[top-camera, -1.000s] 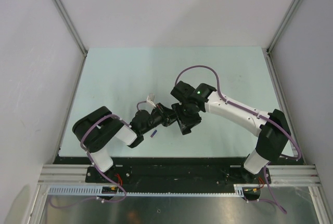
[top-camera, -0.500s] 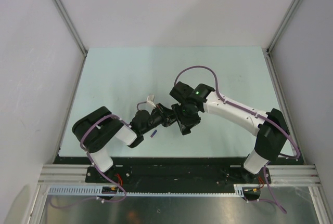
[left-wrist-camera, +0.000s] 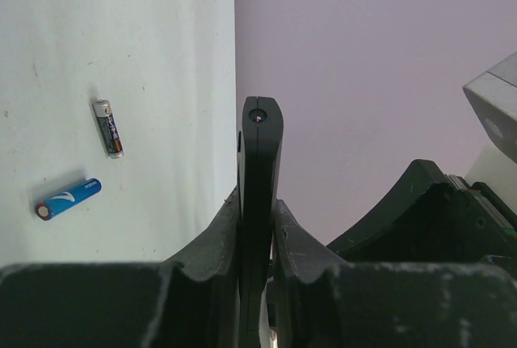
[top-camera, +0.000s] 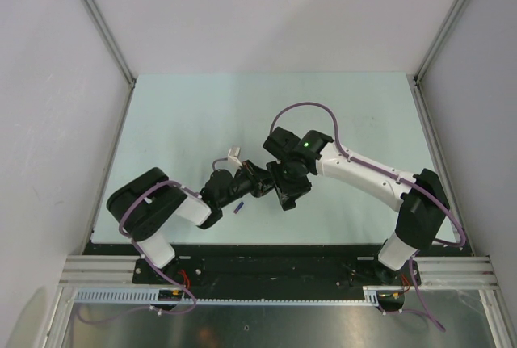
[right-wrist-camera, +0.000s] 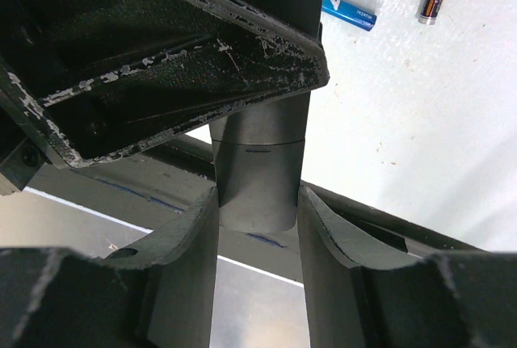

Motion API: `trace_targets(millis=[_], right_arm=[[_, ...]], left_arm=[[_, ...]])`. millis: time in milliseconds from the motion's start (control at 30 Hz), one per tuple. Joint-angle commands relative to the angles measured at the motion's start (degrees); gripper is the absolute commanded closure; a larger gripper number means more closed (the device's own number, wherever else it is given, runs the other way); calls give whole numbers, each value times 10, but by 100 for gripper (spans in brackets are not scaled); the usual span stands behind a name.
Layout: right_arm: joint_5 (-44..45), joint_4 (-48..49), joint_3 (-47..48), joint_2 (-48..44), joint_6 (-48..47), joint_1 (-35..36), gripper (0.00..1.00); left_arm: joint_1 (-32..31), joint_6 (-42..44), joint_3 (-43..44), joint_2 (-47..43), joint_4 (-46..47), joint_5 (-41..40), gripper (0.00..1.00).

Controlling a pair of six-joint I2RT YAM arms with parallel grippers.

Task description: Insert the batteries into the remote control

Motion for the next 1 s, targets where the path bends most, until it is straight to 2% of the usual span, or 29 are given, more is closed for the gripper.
trace_targets(millis=[0,633,967], right_arm=[[24,32,-1,-5,-1,-3,100],[21,28,1,-13,6,3,57],[25,23,1,-20,9,4,44]], left_arm=[[-7,-39,26,-42,264,40,100],[-5,-35,28,-30,264,33,100],[-2,-27,21,-28,264,25,100]])
